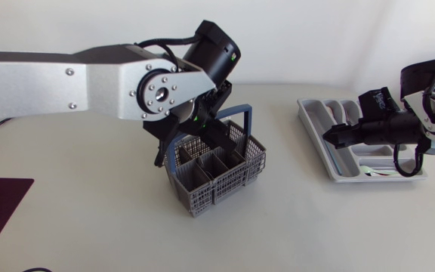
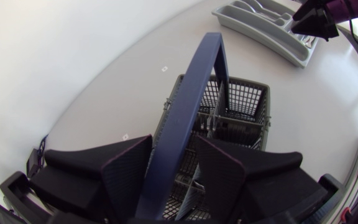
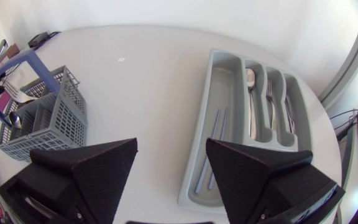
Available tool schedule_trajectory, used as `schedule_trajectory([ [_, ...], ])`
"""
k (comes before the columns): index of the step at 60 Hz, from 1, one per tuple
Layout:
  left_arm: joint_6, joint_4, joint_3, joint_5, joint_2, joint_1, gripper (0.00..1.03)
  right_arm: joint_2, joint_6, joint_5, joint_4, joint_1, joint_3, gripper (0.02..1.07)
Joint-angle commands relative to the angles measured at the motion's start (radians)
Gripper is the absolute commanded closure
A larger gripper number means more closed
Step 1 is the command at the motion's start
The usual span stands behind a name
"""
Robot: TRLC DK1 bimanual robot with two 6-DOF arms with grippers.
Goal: Sort the cutlery from the basket into the organizer compartments.
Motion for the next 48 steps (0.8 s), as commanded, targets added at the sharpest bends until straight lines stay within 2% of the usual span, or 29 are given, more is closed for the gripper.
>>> schedule_trajectory([
  [1, -0.02, -0.031, -0.044, 0.023, -0.017, -0.016, 0.29, -0.036, -0.017, -0.029, -0.008, 0.014, -0.03, 0.27],
  [5, -0.003, -0.031, -0.044, 0.023, -0.034, -0.016, 0.2, -0.064, -0.027, -0.047, -0.01, 0.029, -0.041, 0.27],
  [9, 0.011, -0.031, -0.041, 0.023, -0.063, -0.015, 0.17, -0.089, -0.037, -0.052, -0.014, 0.049, -0.053, 0.27],
  [17, 0.057, -0.034, -0.052, 0.031, -0.149, -0.01, 0.16, -0.156, -0.073, -0.086, -0.016, 0.094, -0.096, 0.27],
  [22, 0.103, -0.037, -0.074, 0.063, -0.209, -0.006, 0.14, -0.211, -0.089, -0.098, -0.013, 0.135, -0.128, 0.27],
  [32, 0.162, -0.085, -0.132, 0.1, -0.292, 0.036, 0.14, -0.28, -0.077, -0.092, -0.005, 0.256, -0.164, 0.27],
  [36, 0.185, -0.089, -0.179, 0.14, -0.332, 0.045, 0.14, -0.29, -0.06, -0.066, 0.001, 0.325, -0.167, 0.27],
  [48, 0.219, -0.08, -0.288, 0.149, -0.393, 0.054, 0.14, -0.248, -0.02, 0.055, 0.01, 0.513, -0.122, 0.27],
])
